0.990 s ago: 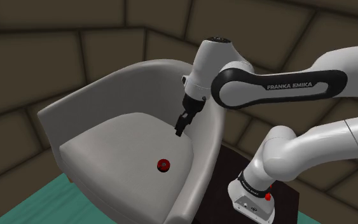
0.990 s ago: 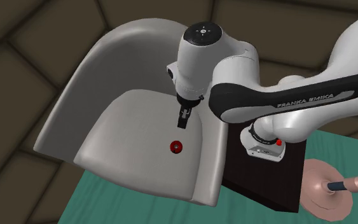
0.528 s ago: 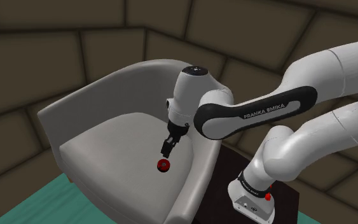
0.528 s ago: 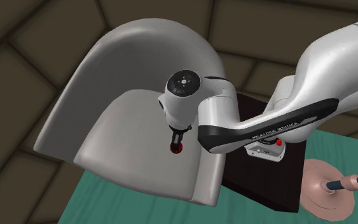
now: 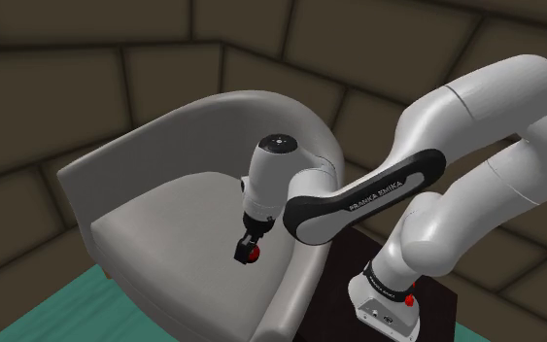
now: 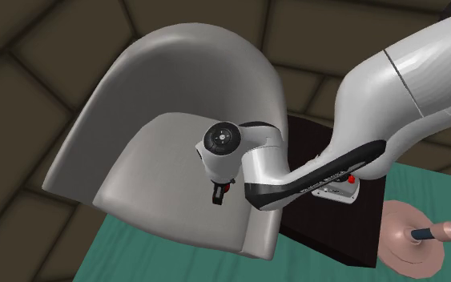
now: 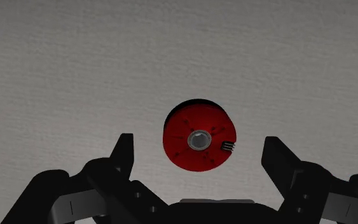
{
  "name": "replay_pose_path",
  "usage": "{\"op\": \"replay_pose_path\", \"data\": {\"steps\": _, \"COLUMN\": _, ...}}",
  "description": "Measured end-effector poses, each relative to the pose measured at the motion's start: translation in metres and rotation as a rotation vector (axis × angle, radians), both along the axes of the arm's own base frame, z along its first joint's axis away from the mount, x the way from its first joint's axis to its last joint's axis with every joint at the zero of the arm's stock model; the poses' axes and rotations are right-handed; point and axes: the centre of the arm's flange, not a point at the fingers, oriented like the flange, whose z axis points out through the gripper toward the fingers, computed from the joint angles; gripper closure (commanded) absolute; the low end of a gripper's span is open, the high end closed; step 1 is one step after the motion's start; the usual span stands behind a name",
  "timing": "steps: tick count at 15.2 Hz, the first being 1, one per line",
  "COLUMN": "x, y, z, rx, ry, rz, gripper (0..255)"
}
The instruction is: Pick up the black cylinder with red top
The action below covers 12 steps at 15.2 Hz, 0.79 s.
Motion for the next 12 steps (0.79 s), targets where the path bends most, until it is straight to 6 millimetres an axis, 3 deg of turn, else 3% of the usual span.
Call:
{"op": "replay_pose_path", "data": {"steps": 3, "x": -0.001, "y": 0.001, "z": -0.014, "rx": 0.000, "ry": 0.000, "rz": 0.000, "gripper": 0}}
{"op": "replay_pose_path", "data": {"steps": 4, "x": 0.000, "y": 0.001, "z": -0.016, "rx": 0.000, "ry": 0.000, "rz": 0.000, "gripper": 255}}
{"op": "replay_pose_path", "data": {"steps": 12, "x": 0.000, "y": 0.001, "z": -0.018, "rx": 0.000, "ry": 0.000, "rz": 0.000, "gripper": 255}}
